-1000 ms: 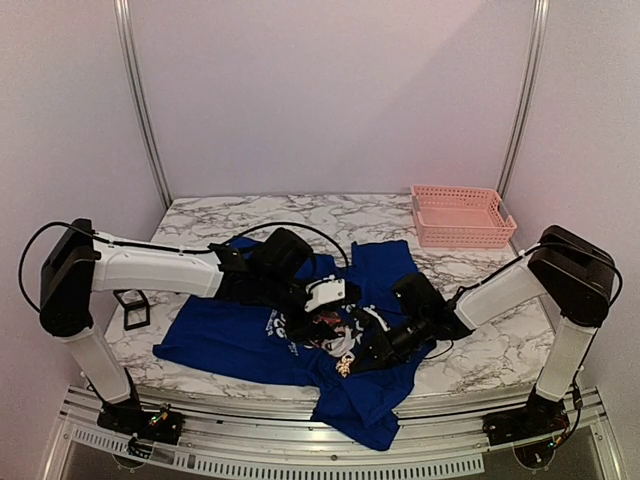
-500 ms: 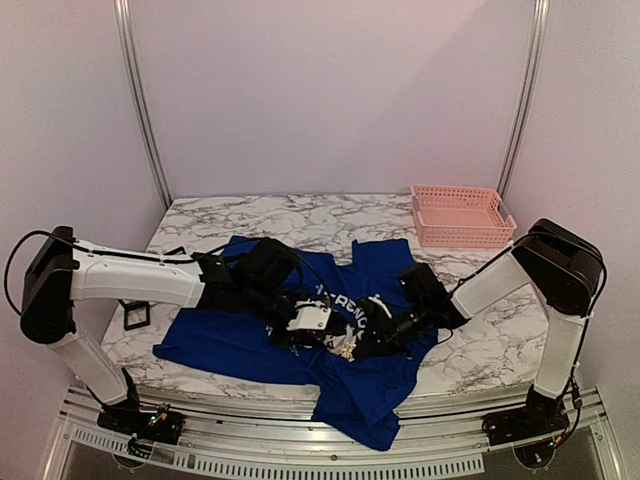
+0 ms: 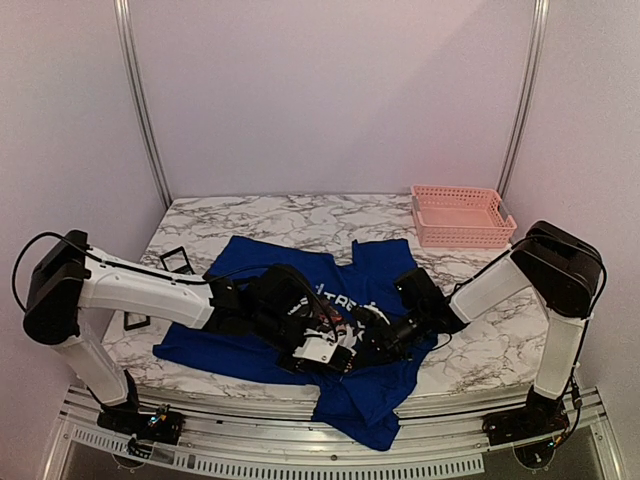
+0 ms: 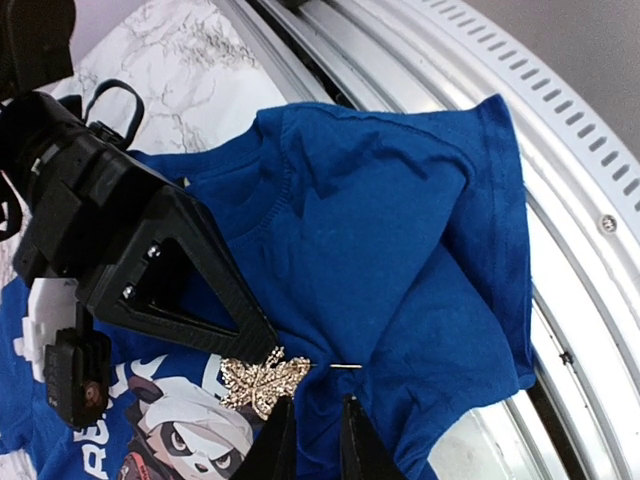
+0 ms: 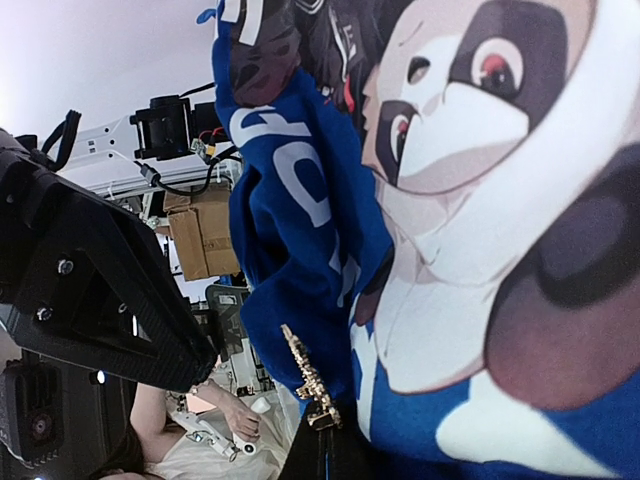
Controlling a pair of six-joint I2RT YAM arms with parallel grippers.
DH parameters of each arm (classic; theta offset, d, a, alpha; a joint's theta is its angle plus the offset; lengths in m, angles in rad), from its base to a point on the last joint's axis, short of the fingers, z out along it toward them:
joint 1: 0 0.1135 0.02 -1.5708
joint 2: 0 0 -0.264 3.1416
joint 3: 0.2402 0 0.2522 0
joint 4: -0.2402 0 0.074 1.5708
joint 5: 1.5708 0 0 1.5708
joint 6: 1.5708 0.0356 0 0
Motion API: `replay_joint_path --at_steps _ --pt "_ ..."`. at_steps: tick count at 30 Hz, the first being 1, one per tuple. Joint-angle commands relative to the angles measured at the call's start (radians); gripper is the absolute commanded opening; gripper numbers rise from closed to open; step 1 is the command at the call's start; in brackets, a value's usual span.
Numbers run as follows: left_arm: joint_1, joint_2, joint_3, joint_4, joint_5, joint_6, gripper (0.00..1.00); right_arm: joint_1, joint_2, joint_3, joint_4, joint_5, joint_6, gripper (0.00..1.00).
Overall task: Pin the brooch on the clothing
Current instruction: Cross the brooch on the flattened clothing, then pass from the right arm to the left
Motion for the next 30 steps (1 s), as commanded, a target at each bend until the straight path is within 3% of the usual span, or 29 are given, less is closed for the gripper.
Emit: replay_joint_path --at_steps 1,6,11,23,30 --pt "-0.012 0.044 -0.005 0.032 -0.004 -0.003 0.17 0.005 -0.012 -0.019 0.005 -0.014 0.001 0.0" --pt "-0.015 0.027 -0.067 0.084 0.02 0.096 0.2 0.005 -0.022 -0.028 0.01 -0.012 0.001 0.0" --pt "-0.025 0.028 -0.113 0.276 0.008 0.127 0.24 0.005 -0.02 -0.028 0.016 -0.011 0.004 0.0" --pt "-0.035 0.083 -0.083 0.246 -0.029 0.183 0.15 0.005 -0.026 -0.026 0.017 -0.005 0.006 0.0" --pt "-0.035 0.094 -0.084 0.225 -0.005 0.299 0.13 0.005 -0.023 -0.024 0.016 -0.006 0.004 0.0"
